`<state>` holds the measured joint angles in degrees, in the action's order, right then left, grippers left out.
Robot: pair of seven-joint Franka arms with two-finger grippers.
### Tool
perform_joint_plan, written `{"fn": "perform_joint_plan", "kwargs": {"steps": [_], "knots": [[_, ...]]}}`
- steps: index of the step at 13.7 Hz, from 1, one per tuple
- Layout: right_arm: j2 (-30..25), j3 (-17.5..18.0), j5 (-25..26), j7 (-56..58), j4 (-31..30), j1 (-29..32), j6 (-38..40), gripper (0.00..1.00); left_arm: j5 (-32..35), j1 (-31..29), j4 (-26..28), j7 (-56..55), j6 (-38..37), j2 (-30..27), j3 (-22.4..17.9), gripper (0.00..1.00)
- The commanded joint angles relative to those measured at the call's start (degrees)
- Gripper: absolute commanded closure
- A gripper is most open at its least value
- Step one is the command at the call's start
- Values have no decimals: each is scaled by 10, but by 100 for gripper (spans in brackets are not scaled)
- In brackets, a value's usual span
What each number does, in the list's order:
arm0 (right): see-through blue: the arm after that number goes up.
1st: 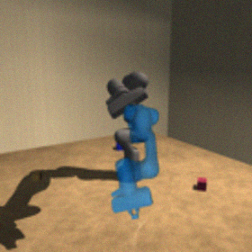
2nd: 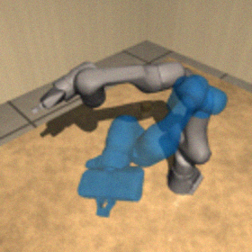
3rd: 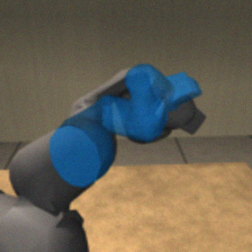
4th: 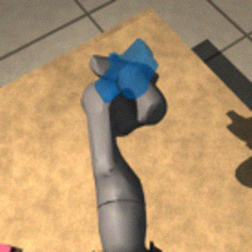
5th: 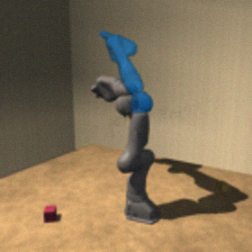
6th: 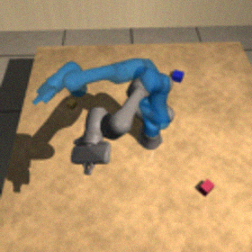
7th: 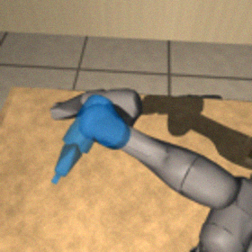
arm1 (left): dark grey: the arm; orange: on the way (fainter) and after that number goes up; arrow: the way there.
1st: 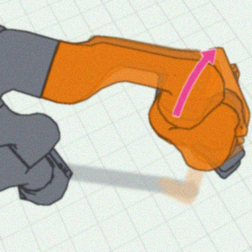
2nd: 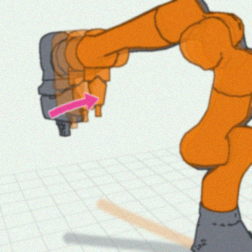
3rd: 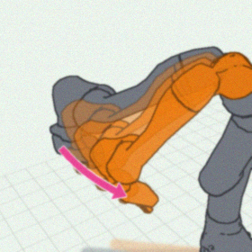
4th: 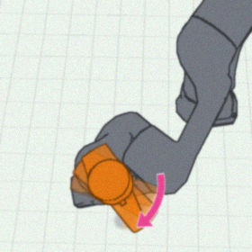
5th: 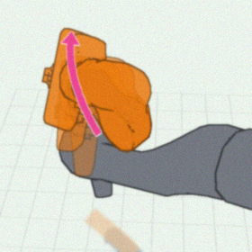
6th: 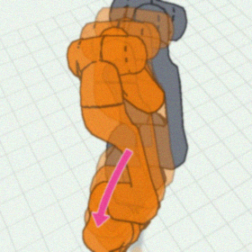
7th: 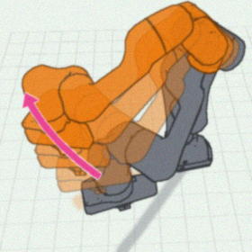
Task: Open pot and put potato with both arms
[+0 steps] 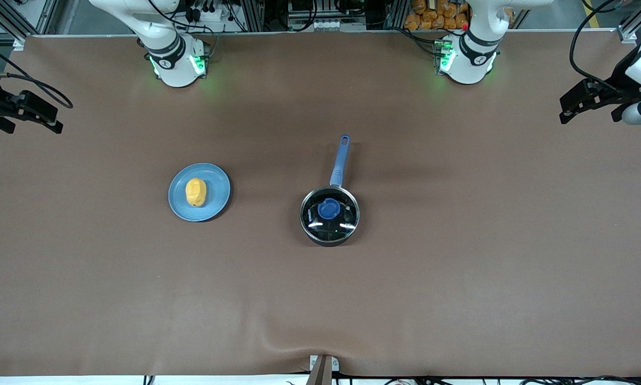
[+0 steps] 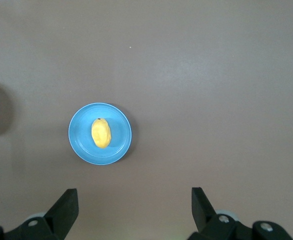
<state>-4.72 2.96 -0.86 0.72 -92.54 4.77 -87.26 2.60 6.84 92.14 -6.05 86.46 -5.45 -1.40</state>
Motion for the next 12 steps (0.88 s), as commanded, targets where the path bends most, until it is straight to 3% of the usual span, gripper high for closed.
{"fn": "perform_joint_plan", "kwargs": {"steps": [1, 12], "knots": [[2, -1, 7, 2, 5, -4, 5, 0, -8, -5, -18, -6, -13, 11, 1, 0], [2, 1, 7, 2, 8, -4, 4, 0, -8, -2, -20, -7, -18, 11, 3, 0]]}}
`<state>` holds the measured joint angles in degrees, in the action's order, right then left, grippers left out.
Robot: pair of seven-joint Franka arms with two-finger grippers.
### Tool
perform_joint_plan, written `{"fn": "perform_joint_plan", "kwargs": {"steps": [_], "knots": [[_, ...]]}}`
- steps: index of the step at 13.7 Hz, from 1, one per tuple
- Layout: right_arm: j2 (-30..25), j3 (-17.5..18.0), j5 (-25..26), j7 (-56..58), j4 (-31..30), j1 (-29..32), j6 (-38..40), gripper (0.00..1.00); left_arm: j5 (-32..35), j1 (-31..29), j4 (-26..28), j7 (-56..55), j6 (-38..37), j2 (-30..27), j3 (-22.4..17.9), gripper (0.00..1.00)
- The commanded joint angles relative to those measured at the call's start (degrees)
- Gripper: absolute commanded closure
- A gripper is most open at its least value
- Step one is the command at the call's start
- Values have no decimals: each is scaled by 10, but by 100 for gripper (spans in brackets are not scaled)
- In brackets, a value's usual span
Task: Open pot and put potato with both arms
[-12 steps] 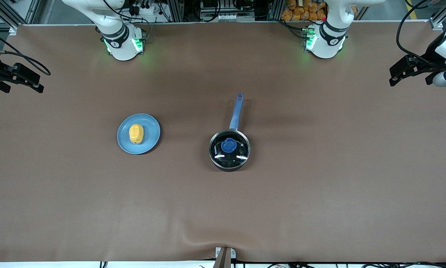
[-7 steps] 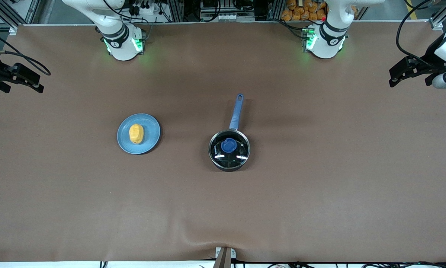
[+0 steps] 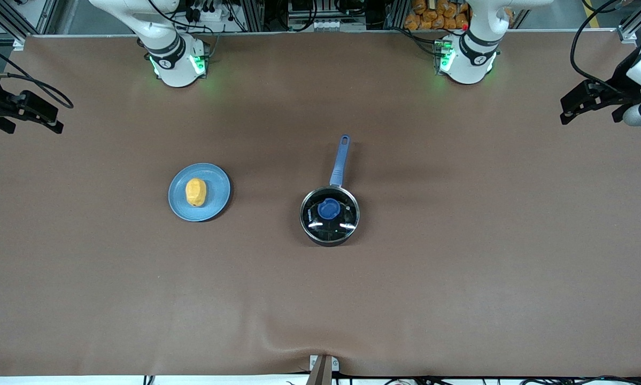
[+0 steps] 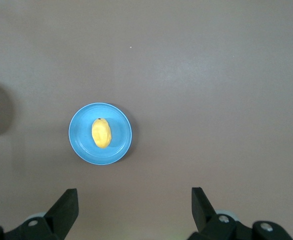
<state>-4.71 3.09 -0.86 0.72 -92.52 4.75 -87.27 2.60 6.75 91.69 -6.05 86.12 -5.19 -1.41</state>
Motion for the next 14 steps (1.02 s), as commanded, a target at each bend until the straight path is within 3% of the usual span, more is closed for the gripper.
{"fn": "perform_joint_plan", "kwargs": {"steps": [1, 10, 14], "knots": [[1, 0, 7, 3, 8, -4, 4, 0, -8, 0, -13, -9, -20, 8, 4, 0], [1, 2, 7, 3, 9, -5, 3, 0, -10, 7, -17, -11, -20, 17, 7, 0], [1, 2, 8, 2, 9, -7, 3, 0, -24, 14, -32, -33, -17, 39, 42, 0]]}}
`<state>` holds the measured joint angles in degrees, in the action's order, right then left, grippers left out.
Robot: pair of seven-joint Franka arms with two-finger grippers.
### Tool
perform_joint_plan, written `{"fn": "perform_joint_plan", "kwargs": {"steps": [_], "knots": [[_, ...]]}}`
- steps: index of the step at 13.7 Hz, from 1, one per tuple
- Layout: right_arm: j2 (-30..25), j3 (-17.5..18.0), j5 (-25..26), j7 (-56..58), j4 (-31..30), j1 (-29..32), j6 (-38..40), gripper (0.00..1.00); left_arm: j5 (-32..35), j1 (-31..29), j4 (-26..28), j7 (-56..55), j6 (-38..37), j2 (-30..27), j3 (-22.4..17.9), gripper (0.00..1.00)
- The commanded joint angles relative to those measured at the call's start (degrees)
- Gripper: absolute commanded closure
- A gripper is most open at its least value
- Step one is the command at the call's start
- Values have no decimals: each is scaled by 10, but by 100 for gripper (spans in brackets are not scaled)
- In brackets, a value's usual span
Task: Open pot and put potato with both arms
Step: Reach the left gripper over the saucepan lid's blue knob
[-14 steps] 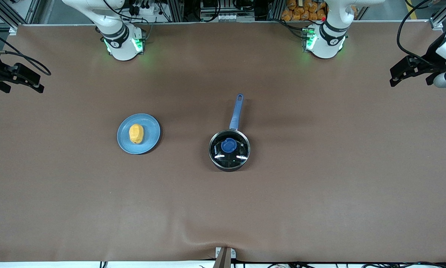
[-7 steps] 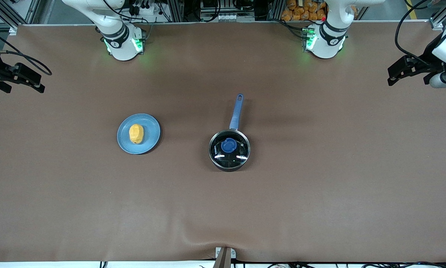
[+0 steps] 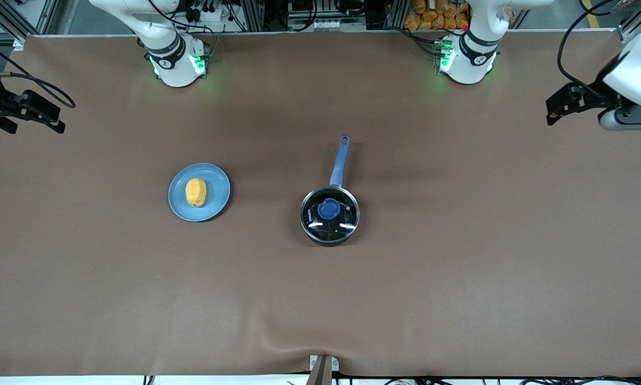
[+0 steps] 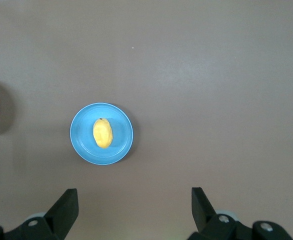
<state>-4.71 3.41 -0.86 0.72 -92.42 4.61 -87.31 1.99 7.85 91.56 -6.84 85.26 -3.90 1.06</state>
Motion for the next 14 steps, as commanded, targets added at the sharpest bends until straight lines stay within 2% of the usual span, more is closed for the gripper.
{"fn": "perform_joint_plan", "kwargs": {"steps": [1, 4, 7, 10, 14], "knots": [[1, -1, 8, 2, 8, -7, 3, 0, -28, 3, -48, -49, -9, 42, 32, 0], [1, -1, 7, 2, 8, -6, 3, 0, -27, 4, -64, -154, -6, 84, 106, 0], [1, -2, 7, 2, 8, -7, 4, 0, -25, 16, -94, -238, 20, 138, 153, 0], [1, -2, 8, 2, 8, -7, 4, 0, -21, 65, -98, -308, 74, 181, 155, 0], [1, -2, 8, 2, 8, -7, 3, 0, -22, 100, -101, -416, 161, 240, 153, 0]]}}
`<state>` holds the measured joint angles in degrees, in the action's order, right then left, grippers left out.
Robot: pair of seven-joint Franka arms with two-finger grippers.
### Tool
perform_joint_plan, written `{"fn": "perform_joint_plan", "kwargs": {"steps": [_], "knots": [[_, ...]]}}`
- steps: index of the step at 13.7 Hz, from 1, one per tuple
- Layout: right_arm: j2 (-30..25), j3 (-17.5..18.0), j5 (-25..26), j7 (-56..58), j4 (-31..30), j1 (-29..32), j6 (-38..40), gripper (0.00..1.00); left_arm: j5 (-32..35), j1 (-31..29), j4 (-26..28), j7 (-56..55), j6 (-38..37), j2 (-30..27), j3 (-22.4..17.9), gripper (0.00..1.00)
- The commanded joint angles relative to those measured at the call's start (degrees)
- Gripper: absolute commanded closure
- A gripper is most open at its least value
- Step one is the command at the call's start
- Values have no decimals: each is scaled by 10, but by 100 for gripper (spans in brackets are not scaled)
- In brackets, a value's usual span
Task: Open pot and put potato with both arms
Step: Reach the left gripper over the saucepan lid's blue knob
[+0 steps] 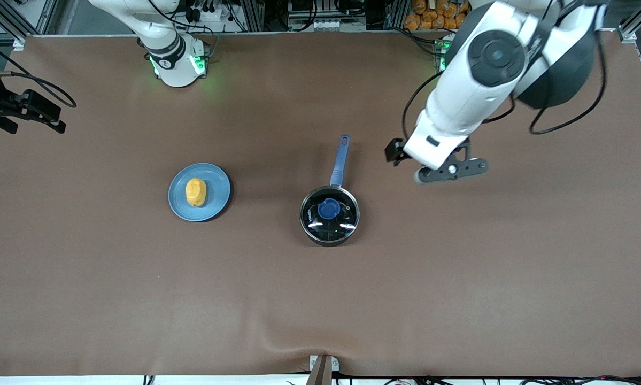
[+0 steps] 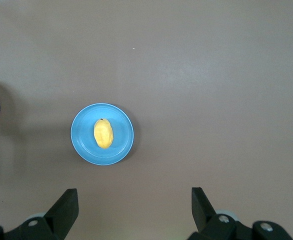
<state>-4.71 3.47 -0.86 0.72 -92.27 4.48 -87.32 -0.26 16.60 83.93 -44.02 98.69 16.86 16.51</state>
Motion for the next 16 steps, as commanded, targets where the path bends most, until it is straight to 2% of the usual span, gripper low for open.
{"fn": "perform_joint_plan", "kwargs": {"steps": [1, 4, 8, 13, 16], "knots": [[1, -2, 7, 2, 7, -5, 3, 0, 2, 21, -39, -85, 51, 53, -3, 0], [1, -1, 7, 2, 6, -5, 4, 0, 12, 61, -97, -181, 73, 122, -16, 0], [1, -1, 7, 1, 6, -5, 5, 0, 17, 119, -102, -274, 145, 164, -59, 0], [1, 1, 6, 1, 7, -11, 4, 0, 16, 235, -132, -372, 191, 226, -169, 0], [2, 1, 5, 1, 6, -12, 4, 0, 16, 262, -132, -415, 219, 251, -189, 0]]}}
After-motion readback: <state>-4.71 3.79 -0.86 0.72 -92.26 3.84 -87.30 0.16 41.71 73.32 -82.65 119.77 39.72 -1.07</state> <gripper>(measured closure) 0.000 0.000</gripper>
